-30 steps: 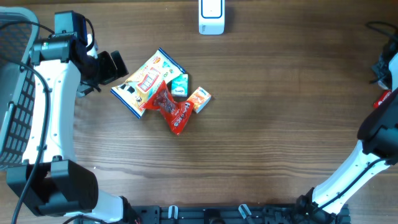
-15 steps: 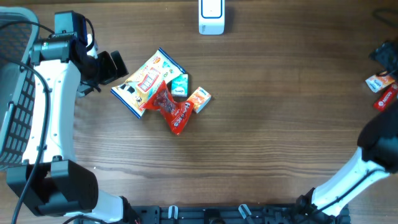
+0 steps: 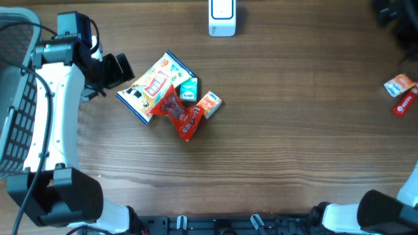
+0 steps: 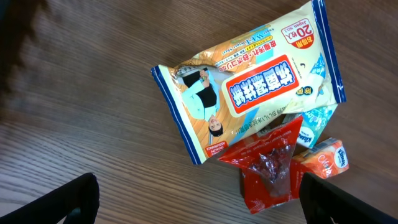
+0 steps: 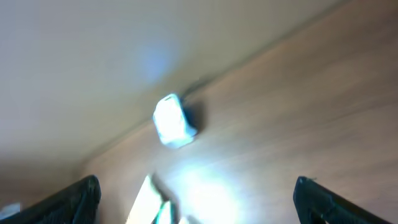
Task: Scan the item barcode
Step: 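Return the right gripper to the pile and grasp the next tissue pack, then lift the orange-white Kleenex pack up toward the white scanner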
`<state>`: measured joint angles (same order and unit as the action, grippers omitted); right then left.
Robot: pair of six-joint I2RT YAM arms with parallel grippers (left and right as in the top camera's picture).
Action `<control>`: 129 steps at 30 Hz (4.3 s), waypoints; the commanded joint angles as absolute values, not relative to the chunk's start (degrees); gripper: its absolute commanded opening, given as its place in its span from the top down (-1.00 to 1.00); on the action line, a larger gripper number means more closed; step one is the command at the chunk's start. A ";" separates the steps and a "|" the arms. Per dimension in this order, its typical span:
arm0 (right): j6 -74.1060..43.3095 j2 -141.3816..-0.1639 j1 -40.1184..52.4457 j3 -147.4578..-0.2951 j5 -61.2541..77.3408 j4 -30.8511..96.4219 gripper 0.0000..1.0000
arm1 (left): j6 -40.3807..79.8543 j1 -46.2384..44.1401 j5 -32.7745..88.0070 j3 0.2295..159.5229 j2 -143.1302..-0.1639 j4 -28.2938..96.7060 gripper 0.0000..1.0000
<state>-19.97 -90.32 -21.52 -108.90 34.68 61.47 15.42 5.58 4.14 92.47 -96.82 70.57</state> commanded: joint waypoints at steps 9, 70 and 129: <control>-29.26 -93.45 5.85 -84.38 31.51 50.96 -0.99 | 15.90 5.74 3.75 92.07 -97.23 70.52 -1.00; -58.19 -117.40 26.33 -63.96 25.06 11.09 0.91 | 15.90 5.74 3.75 92.07 -97.23 70.52 -1.00; -77.34 -112.77 4.12 -67.09 92.88 -50.02 0.92 | 15.90 5.74 3.75 92.07 -97.23 70.52 -1.00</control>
<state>-77.97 -113.99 3.97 -66.32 89.36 -47.99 15.40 5.56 4.12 92.44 -96.82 70.54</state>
